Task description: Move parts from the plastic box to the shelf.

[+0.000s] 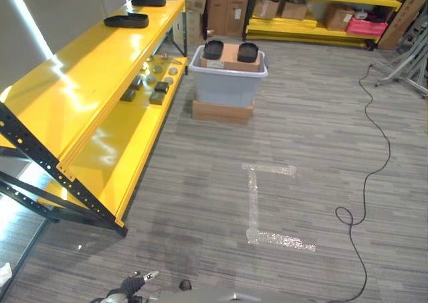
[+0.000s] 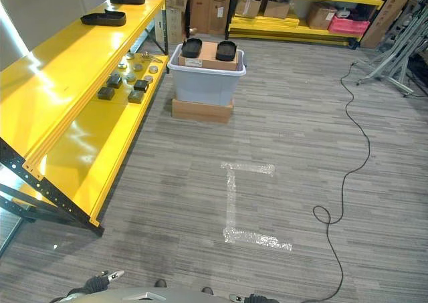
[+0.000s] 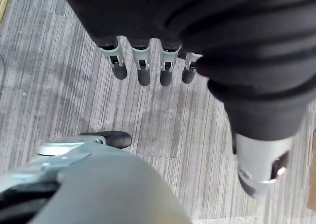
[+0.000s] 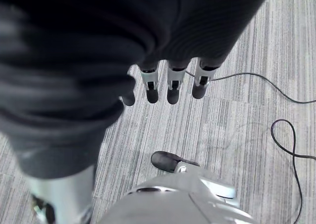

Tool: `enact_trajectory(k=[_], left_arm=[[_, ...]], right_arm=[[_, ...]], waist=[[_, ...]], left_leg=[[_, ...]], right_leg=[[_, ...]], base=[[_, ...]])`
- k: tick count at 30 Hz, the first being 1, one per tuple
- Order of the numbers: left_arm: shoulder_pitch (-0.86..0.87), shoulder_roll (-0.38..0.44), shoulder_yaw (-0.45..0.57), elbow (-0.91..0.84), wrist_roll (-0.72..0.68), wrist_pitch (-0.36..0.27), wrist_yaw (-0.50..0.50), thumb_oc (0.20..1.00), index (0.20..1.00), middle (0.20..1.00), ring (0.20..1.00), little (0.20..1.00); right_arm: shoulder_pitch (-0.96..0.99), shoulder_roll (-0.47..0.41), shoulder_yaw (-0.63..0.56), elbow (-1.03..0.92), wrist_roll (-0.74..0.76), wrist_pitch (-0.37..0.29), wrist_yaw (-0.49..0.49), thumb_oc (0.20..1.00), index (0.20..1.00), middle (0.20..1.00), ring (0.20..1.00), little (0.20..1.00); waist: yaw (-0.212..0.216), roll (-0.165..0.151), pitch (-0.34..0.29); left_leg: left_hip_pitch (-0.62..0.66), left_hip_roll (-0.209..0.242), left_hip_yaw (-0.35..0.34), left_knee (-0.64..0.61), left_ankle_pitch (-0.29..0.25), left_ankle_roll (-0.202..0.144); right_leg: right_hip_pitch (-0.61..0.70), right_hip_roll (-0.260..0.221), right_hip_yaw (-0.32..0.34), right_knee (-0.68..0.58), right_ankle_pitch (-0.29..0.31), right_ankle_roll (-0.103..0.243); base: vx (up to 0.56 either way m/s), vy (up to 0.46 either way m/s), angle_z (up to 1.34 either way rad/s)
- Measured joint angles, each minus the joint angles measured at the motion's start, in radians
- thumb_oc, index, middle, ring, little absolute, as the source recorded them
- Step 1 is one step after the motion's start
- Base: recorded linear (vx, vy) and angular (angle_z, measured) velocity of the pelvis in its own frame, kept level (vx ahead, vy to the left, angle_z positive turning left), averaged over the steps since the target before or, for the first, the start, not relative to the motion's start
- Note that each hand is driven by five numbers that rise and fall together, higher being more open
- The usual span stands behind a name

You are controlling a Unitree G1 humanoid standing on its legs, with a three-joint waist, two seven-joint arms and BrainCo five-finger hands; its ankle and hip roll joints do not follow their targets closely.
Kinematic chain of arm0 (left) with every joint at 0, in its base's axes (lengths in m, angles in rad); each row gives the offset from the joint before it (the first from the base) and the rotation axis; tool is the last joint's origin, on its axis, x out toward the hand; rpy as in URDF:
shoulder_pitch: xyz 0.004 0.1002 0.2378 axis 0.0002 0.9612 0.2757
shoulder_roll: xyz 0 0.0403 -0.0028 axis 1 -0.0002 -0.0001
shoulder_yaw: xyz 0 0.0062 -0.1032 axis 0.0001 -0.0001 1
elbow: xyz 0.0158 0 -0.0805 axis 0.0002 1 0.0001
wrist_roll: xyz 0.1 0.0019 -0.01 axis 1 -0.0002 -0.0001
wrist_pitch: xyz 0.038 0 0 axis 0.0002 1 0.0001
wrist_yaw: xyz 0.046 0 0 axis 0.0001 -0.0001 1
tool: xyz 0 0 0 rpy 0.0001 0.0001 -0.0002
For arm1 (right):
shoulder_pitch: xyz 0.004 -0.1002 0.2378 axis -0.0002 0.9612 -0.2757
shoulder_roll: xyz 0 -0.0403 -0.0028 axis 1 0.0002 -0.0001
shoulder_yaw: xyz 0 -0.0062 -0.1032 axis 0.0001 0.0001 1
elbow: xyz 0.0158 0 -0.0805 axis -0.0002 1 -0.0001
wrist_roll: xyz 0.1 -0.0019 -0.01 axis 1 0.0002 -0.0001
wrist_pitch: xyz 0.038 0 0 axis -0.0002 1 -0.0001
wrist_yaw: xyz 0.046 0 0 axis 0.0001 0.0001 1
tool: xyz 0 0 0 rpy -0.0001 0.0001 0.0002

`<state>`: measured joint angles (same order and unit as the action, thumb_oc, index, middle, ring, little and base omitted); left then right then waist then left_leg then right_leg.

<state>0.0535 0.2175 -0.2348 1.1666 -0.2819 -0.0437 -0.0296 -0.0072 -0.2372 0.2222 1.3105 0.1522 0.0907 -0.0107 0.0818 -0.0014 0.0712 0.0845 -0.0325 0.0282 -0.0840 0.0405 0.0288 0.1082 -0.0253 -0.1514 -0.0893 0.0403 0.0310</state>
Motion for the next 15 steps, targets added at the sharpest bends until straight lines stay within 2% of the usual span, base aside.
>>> enact_trajectory(k=[9,15], left_arm=[[0.000,0.000,0.000,-0.003,-0.001,0.000,0.014,1.000,1.000,1.000,1.000,1.000],[-0.004,-0.001,0.012,0.023,0.004,0.036,0.107,1.000,1.000,1.000,1.000,1.000]], right_arm=[[0.002,-0.001,0.000,0.001,0.011,0.001,0.000,1.000,1.000,1.000,1.000,1.000],[0.006,0.000,-0.010,0.003,0.083,0.041,0.000,1.000,1.000,1.000,1.000,1.000]], waist=[[0.000,0.001,-0.003],[-0.003,0.000,-0.008]], left_leg=[[0.001,-0.001,0.000,0.000,0.000,0.000],[0.004,-0.001,-0.001,-0.001,-0.005,-0.006]], right_leg=[[0.003,0.000,-0.001,0.000,0.000,0.000],[0.013,0.000,-0.001,0.000,-0.001,0.000]], base=[[0.00,0.000,0.00],[0.00,0.000,0.00]])
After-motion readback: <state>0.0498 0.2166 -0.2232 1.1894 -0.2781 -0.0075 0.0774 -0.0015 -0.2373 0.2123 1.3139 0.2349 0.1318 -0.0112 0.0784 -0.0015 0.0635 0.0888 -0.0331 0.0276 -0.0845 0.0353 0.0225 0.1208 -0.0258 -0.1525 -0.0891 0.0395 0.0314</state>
